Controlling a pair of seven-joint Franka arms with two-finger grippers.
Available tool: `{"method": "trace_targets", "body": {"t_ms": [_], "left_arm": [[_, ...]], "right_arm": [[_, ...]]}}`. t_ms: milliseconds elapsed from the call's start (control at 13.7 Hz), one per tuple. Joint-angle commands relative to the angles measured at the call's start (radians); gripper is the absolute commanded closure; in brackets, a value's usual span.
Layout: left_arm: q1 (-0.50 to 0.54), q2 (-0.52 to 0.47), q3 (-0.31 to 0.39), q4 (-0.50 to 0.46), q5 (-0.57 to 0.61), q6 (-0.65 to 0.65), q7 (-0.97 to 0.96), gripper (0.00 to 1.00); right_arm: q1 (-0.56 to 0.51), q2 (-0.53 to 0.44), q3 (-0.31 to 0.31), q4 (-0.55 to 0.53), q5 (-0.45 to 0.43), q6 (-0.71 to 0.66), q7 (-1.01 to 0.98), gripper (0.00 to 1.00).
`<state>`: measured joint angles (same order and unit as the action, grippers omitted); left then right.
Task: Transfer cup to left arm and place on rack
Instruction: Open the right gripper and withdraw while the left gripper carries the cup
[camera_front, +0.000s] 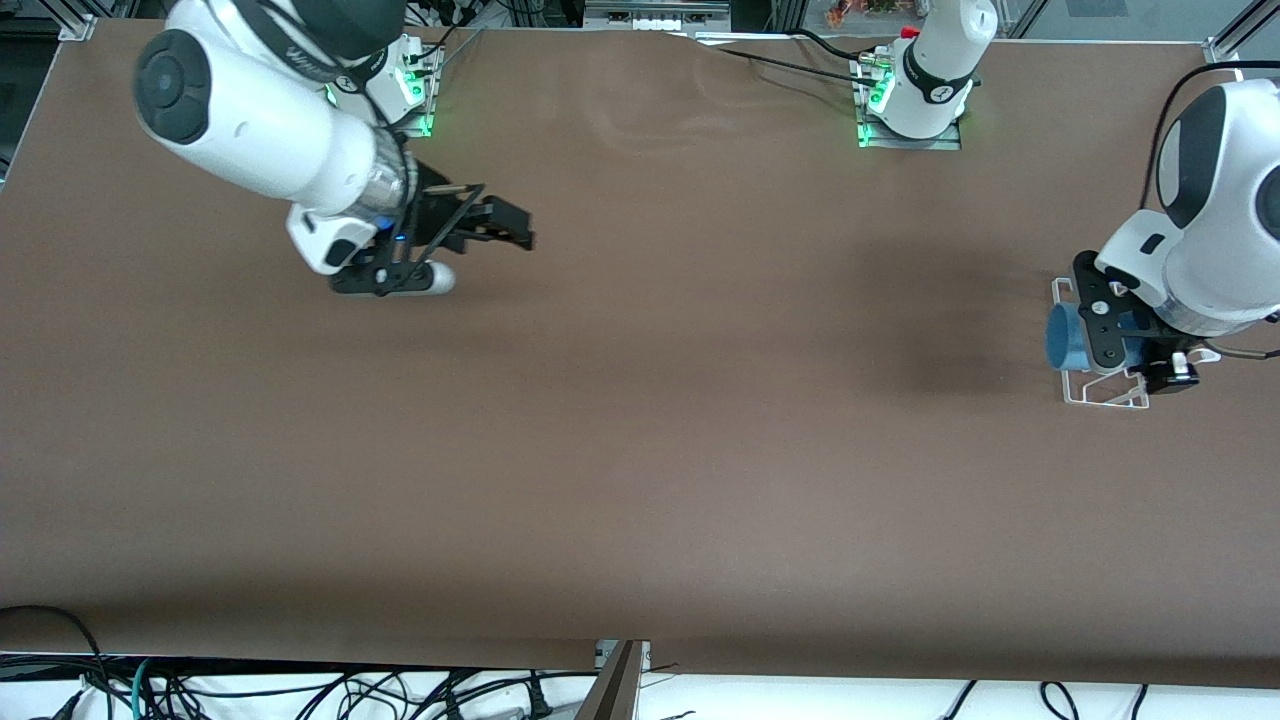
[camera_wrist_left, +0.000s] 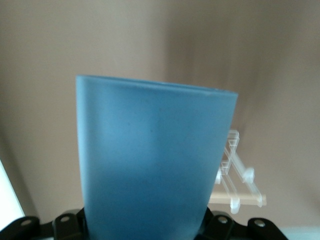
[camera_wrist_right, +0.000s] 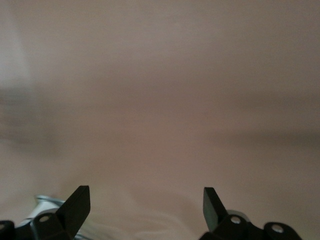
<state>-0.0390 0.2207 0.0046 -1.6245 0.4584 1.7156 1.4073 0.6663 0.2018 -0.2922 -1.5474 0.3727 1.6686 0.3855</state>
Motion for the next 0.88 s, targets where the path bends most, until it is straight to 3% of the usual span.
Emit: {"method": "trace_targets", "body": {"t_ms": [0,219,439,804], "left_arm": [[0.02,0.005,-0.014,-0.041,0.168,-0.022,0.015,1.0],[0.065,0.002,-0.061,-0.148,0.38,-0.024,0.012,1.0],[0.142,-0.011,-0.165,-0.274,0.59,-0.033,0.007,1.0],[0.258,-0.075,-0.311,-0.454,0.796,-0.043,-0.027,1.0]], "right_arm": [[0.009,-0.021,-0.054,-0.026,-0.182,-0.056,-0.103,0.0],[0.0,-0.001,-0.145,-0.027,-0.3,-0.059,-0.163,0.0],[-0.011,0.002,-0.272,0.001,-0.287,-0.064,-0.194,0.0],[-0.013,-0.005,-0.424,0.079,-0.296,-0.165,-0.318,0.0]]}}
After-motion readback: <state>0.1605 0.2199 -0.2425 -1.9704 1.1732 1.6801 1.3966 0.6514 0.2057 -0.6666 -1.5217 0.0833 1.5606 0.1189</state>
